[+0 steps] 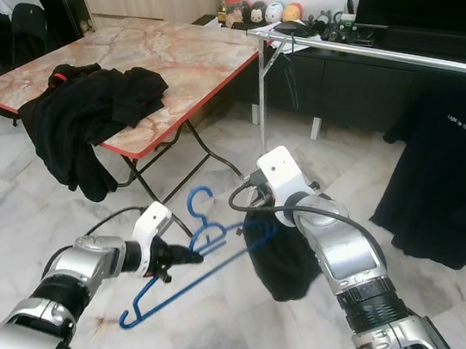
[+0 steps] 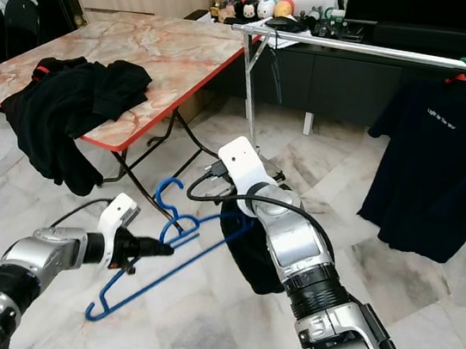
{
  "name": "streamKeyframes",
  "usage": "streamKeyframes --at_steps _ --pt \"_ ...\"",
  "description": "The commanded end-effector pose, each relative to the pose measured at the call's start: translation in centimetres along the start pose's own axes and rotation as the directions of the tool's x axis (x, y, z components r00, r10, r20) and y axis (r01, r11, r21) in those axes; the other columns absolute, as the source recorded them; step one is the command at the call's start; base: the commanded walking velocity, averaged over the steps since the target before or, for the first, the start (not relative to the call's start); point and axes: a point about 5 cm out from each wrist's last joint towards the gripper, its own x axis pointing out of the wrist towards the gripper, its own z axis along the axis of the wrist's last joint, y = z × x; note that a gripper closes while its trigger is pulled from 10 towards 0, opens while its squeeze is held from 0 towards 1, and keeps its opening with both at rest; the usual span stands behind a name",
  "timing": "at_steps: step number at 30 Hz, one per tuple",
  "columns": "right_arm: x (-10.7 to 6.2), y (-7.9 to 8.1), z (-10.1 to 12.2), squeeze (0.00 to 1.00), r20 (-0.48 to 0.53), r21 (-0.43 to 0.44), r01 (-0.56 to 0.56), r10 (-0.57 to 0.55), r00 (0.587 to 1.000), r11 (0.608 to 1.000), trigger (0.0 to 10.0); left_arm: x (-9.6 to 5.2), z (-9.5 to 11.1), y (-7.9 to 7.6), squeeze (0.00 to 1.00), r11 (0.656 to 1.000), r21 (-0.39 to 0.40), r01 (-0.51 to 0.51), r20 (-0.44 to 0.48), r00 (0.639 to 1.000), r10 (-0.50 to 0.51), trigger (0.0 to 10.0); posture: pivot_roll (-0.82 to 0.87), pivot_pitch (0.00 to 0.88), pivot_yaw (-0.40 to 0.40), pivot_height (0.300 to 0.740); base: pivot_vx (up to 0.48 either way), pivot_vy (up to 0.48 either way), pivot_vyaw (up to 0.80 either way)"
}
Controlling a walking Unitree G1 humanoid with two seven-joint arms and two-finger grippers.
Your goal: Hang hanger
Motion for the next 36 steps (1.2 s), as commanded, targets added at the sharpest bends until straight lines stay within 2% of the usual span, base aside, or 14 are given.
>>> streamKeyframes --at_steps 1,5,8,13,21,23,30,36 --pt "-0.3 0.5 1.5 0.00 0.060 0.001 -0.017 0.017 0.998 1.000 10.0 -0.7 0.1 1.2 0.00 0.994 0.004 -0.106 -0.005 0.994 0.106 10.0 -0.16 0.000 0.213 0.740 0.000 0.000 0.00" --pt "-0.3 0.6 1.5 0.00 0.058 0.005 -0.018 0.018 0.998 1.000 10.0 -0.7 0.1 1.5 0.00 0.990 0.007 -0.138 -0.005 0.990 0.138 10.0 -0.16 0.000 0.213 0.740 0.000 0.000 0.00" --pt "-0.1 1.2 1.2 0.00 0.044 0.000 -0.047 0.047 0.998 0.999 10.0 -1.2 0.4 1.5 0.00 0.995 -0.008 -0.104 0.031 0.994 0.105 10.0 -0.15 0.000 0.214 0.740 0.000 0.000 0.00" --pt "-0.2 1.8 1.2 0.00 0.038 -0.017 -0.063 0.063 0.997 0.998 10.0 -1.4 1.1 1.8 0.00 0.992 0.000 -0.129 0.073 0.989 0.129 10.0 -0.15 0.000 0.216 0.740 0.000 0.000 0.00" --pt "-0.1 2.2 0.4 0.00 0.009 -0.036 -0.072 0.073 0.997 0.997 10.0 -1.8 3.3 1.6 0.00 0.995 0.020 -0.102 0.166 0.981 0.098 10.0 -0.15 0.001 0.216 0.740 0.000 0.000 0.00" --pt "-0.2 2.8 0.6 0.00 0.014 -0.040 -0.111 0.112 0.994 0.993 10.0 -1.8 3.6 1.5 0.00 0.995 0.023 -0.100 0.179 0.979 0.094 10.0 -0.15 0.000 0.217 0.740 0.000 0.000 0.00" --pt "-0.5 4.1 1.5 0.00 0.039 -0.025 -0.153 0.154 0.987 0.988 10.0 -1.3 3.9 1.4 0.00 0.994 0.025 -0.111 0.186 0.977 0.104 10.0 -0.15 0.000 0.217 0.740 0.000 0.000 0.00" --pt "-0.7 4.3 1.6 0.00 0.040 -0.016 -0.145 0.145 0.989 0.989 10.0 -1.2 3.7 1.9 0.00 0.982 0.017 -0.190 0.161 0.969 0.185 10.0 -0.15 0.000 0.218 0.740 0.000 0.000 0.00"
